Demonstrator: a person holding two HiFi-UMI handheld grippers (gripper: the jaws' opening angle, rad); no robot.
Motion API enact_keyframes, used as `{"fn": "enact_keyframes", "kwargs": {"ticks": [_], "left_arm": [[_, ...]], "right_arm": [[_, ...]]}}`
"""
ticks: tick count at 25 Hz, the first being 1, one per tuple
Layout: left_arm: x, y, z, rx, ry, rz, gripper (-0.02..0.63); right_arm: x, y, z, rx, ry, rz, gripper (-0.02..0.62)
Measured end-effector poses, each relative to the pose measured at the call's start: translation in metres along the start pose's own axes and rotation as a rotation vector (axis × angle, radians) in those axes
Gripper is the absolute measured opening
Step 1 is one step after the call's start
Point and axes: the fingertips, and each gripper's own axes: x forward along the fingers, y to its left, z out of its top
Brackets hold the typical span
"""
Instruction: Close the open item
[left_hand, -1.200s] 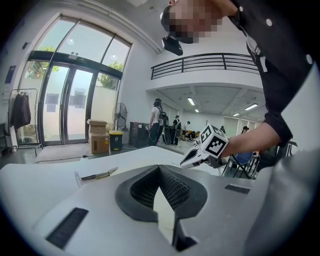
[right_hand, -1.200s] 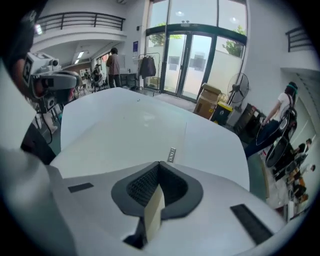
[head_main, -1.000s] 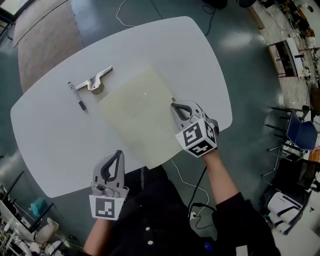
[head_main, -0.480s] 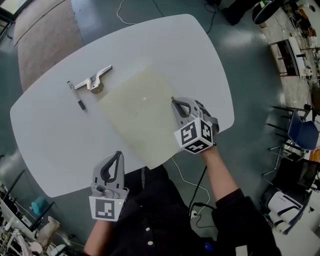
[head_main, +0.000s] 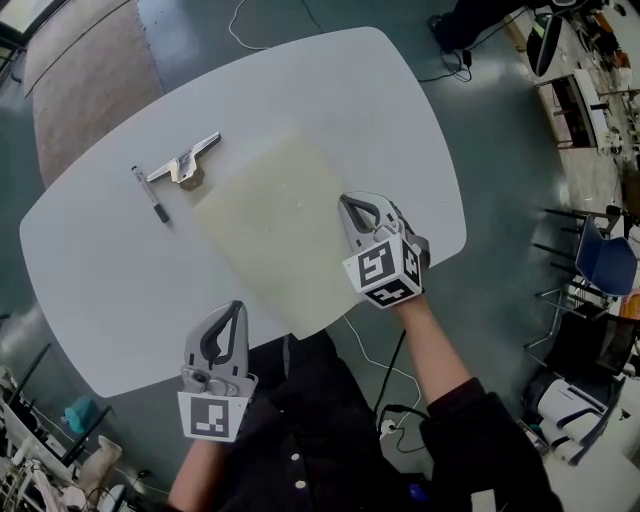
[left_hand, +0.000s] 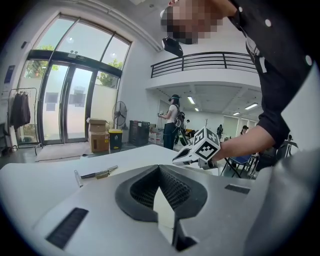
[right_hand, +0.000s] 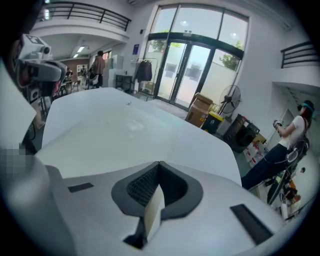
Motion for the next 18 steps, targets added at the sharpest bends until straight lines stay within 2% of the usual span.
{"fn": "enact_keyframes", "kwargs": {"ticks": [3,7,14,18], "left_arm": [[-0.001,0.002,0.005,0.003,-0.013,0.003,0.015],[-0.003,0.002,0.006,0.004,-0.013,0.002,0.015],[-0.004,0.003,0.009,0.001,-0.022,0.002,0.015],[-0.005,0.005,0.007,-0.001,-0.017,0.002,0.015]], "right_arm": [[-0.007,-0.002,0.008,0.047,-0.039,-0.009,0.025],[-0.015,0.004,0.013,0.057,-0.065,-0.007,0.025],[-0.025,0.050,0.023,-0.051,-0.092,0.004,0.026],[-0.013,0.059,0.021,-0.089,-0.094,-0.009,0.026]]}}
